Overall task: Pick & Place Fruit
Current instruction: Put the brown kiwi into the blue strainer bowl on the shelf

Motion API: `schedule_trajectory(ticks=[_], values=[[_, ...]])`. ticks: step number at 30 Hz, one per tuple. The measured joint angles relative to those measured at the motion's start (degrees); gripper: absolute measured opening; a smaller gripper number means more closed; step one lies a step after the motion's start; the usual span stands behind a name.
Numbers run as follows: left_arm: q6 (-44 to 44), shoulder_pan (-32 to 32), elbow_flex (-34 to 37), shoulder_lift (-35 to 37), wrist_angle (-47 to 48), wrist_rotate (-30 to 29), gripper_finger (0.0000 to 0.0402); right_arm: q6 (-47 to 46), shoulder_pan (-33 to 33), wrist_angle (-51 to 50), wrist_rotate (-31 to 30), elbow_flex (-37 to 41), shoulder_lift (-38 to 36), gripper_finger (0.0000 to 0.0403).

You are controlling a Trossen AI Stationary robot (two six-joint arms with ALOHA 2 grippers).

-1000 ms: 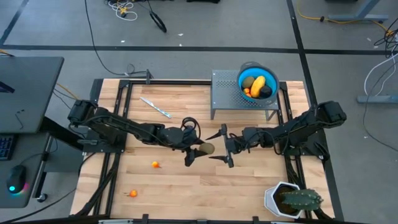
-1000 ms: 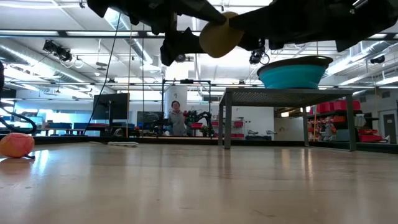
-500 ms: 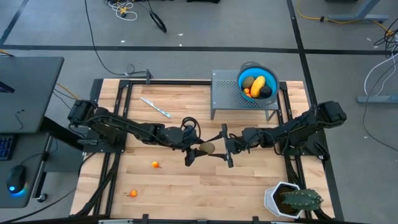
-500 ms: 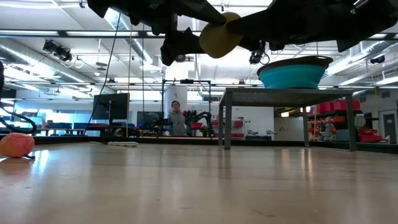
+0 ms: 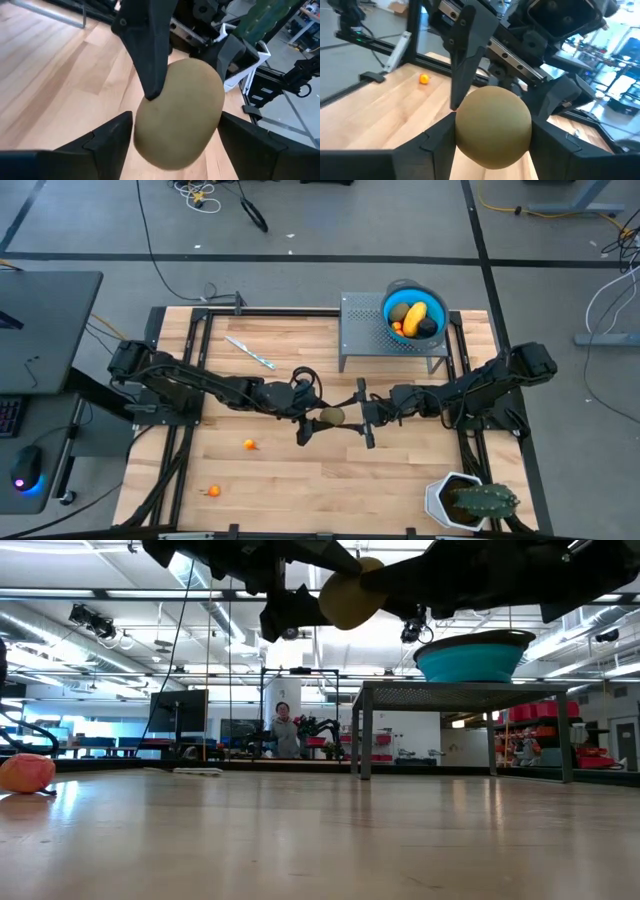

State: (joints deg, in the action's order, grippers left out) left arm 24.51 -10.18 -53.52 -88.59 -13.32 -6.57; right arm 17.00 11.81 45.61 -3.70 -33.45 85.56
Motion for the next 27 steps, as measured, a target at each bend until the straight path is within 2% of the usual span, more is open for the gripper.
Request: schedule_trajectory(ticks=[7,11,13,16,18,20,27], values=[[-2.6,1.0,0.0,3.5,3.3,-0.2,0.034,-0.2,0.0,-0.5,-5.0,0.0,0.0,0.0212],[-4.3,1.6,0.0,7.4,8.9,-0.7,0.0355,-0.6,0.0,-0.7,-9.8,0.0,-0.2,0.0213],[-5.4,1.7,0.0,10.1,12.7,-3.8,0.0357,-0.6,0.0,-0.6,-14.0,0.0,-0.8,0.0213],[-6.5,0.9,0.6,13.1,16.3,-12.1,0.0356,-1.1,0.0,-0.7,-22.3,0.0,-2.1,0.0213],[-6.8,0.0,2.2,13.9,15.0,-17.1,0.0354,-1.5,-0.2,-0.5,-27.6,0.0,-2.1,0.0213],[-6.8,-0.9,4.2,13.8,12.5,-19.1,0.0352,-0.8,-0.8,-0.2,-31.6,0.0,-2.1,0.0213],[-3.6,-2.3,11.7,12.5,1.7,-16.3,0.035,9.1,-4.8,2.7,-46.4,0.0,-6.3,0.0213]])
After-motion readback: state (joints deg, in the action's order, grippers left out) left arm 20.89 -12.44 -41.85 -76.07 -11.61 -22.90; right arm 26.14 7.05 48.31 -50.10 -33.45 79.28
